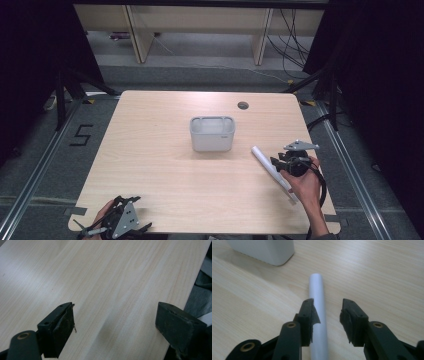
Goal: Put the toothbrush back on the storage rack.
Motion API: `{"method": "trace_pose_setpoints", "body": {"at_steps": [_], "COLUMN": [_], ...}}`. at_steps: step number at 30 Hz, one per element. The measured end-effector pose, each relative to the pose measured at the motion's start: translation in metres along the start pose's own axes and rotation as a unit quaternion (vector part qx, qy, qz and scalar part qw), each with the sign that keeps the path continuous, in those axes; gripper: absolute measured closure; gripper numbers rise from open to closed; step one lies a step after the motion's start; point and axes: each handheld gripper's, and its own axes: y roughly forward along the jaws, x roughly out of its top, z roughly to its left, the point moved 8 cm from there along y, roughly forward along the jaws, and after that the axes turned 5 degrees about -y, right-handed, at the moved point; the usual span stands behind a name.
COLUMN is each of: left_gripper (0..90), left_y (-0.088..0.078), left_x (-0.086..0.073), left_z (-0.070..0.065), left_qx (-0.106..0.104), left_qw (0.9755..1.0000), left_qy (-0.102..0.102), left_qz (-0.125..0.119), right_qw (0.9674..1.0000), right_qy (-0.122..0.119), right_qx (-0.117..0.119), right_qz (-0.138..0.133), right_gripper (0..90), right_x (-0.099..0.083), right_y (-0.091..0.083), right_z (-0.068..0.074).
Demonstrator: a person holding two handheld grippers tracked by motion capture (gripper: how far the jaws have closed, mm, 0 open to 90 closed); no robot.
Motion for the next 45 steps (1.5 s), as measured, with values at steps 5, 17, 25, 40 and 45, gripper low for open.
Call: {"method": "trace_pose_setpoints", "body": {"at_steps": [5, 17, 25, 40, 45], "left_gripper": [15.0, 15.0, 15.1, 15.0, 15.0], "left_y": [-0.001, -0.001, 0.001, 0.000, 0.000], "left_x": [-0.001, -0.002, -0.002, -0.001, -0.002], "left_z": [-0.001, -0.002, -0.002, -0.002, -0.002], "left_qx": [-0.010, -0.012, -0.006, -0.005, -0.011], "left_qw": [0.9999, 0.9999, 1.0000, 1.0000, 0.9999], "left_qy": [-0.002, 0.000, -0.002, 0.002, 0.002], "left_qz": [0.004, 0.007, 0.003, 0.004, 0.007], "right_qw": [0.9999, 0.9988, 0.9978, 0.9954, 0.9950], "right_qy": [0.004, -0.029, -0.031, -0.040, -0.040], "right_qx": [0.001, -0.006, -0.009, -0.002, 0.002], "right_qz": [0.009, 0.039, 0.058, 0.087, 0.092], "right_gripper": [75.2, 89.6, 90.0, 89.4, 89.2], "right_x": [0.008, 0.026, 0.028, 0.025, 0.024], "right_y": [0.007, 0.033, 0.052, 0.074, 0.079], "right_z": [-0.002, -0.003, -0.007, -0.006, -0.004]}}
